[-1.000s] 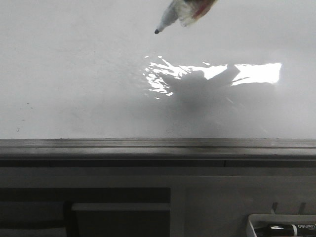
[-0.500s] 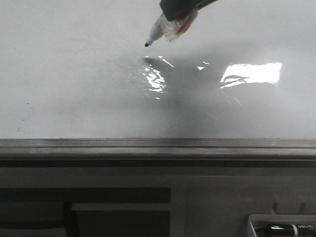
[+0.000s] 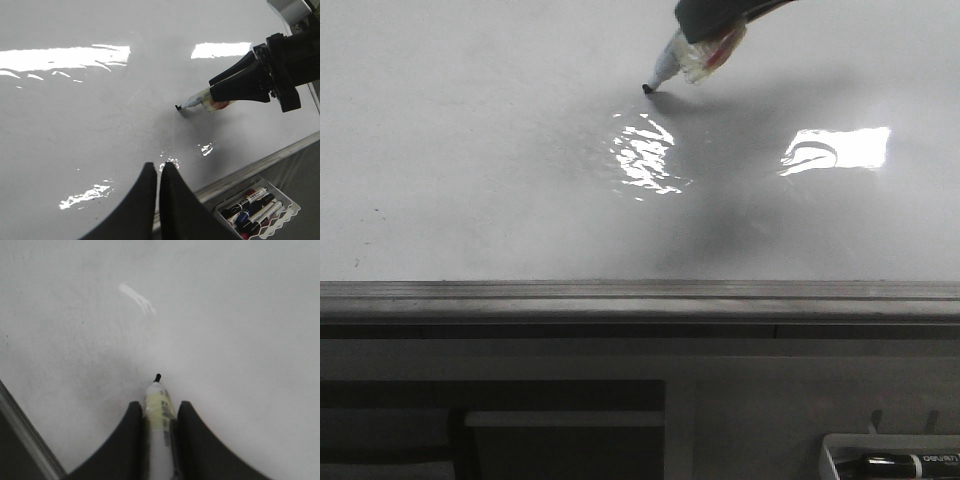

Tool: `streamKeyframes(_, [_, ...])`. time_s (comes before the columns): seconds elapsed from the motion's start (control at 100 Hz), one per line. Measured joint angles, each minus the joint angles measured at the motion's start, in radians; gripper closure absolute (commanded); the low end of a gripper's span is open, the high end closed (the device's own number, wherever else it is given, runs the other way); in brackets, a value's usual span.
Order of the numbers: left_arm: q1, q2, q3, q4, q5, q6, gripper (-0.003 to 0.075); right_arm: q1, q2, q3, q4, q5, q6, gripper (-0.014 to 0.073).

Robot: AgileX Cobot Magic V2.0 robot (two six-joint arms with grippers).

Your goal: Write number 5 on whiteboard

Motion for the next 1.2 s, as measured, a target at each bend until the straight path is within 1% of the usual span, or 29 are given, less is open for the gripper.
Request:
streamKeyframes(0.26, [0.000, 0.000, 0.000, 0.000, 0.000, 0.000, 0.0741, 0.002, 0.023, 0.000, 0.022, 0.032, 0.026, 0.0634])
streamKeyframes(0.75, [0.000, 0.000, 0.000, 0.000, 0.000, 0.000, 0.0741, 0.002, 0.023, 0.006, 0.064, 0.077, 0.028, 0.0634])
streamKeyframes(1.09, [0.000, 0.000, 0.000, 0.000, 0.000, 0.000, 0.0741, 0.002, 0.023, 0.006, 0.053, 0.081, 0.032, 0.0634])
streamKeyframes(1.2, [0.000, 0.000, 0.000, 0.000, 0.000, 0.000, 0.0741, 0.004, 0.019, 0.006, 0.008, 0.097, 0.097, 0.0634])
